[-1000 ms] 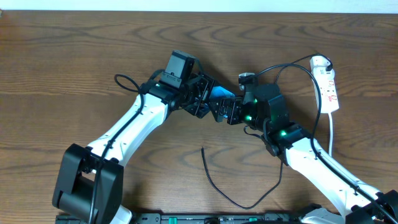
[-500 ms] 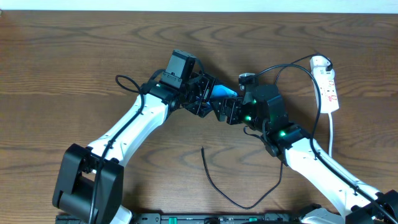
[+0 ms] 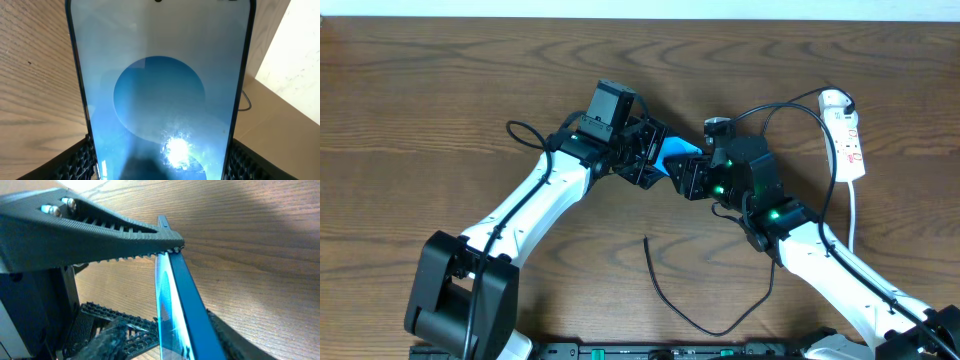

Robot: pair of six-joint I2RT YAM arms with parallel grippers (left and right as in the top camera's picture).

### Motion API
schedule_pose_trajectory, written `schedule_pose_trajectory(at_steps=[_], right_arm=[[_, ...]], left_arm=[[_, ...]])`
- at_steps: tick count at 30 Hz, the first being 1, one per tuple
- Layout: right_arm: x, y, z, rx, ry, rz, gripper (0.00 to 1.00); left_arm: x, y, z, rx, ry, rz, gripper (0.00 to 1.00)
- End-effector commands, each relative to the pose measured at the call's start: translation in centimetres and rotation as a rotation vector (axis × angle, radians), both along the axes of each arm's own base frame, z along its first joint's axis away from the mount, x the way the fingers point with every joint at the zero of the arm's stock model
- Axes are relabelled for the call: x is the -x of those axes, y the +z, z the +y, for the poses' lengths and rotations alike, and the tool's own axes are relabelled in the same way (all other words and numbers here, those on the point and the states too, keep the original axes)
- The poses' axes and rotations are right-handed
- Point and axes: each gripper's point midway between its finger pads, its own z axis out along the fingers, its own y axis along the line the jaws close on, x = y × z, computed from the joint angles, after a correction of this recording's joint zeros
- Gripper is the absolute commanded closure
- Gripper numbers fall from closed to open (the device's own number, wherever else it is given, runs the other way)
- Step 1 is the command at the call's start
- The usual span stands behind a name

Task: Plug charger to phone and switch on socket
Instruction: 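Close the right gripper on the phone's edge beside the left gripper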

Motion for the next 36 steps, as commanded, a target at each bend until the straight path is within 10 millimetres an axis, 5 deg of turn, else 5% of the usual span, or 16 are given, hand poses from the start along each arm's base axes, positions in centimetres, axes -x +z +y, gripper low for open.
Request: schedule_pose_trajectory(at_steps=[1, 6, 21, 31, 36], right_arm=[[-0.29, 0.60, 0.34, -0.001, 0.002, -0.016, 0.57], [-0.29, 0.60, 0.34, -0.001, 0.002, -0.016, 0.67], [-0.29, 0.60, 0.34, -0.001, 0.002, -0.016, 0.76], [-0.26, 0.54, 0.33, 0.000, 0.002, -0.013, 0.99], [-0.27, 0.54, 0.32, 0.001, 0.002, -0.014, 0.99]], left_arm=[[0.04, 2.30, -0.75, 0.045, -0.021, -0.039, 0.93], [0.03, 2.30, -0.75, 0.045, -0.020, -0.040, 0.93], [-0.01, 2.27, -0.71, 0.042, -0.018, -0.041, 0.93], [-0.01, 2.27, -0.71, 0.042, -0.018, -0.041, 0.93], [-0.01, 2.27, -0.70, 0.042, -0.018, -0.041, 0.93]])
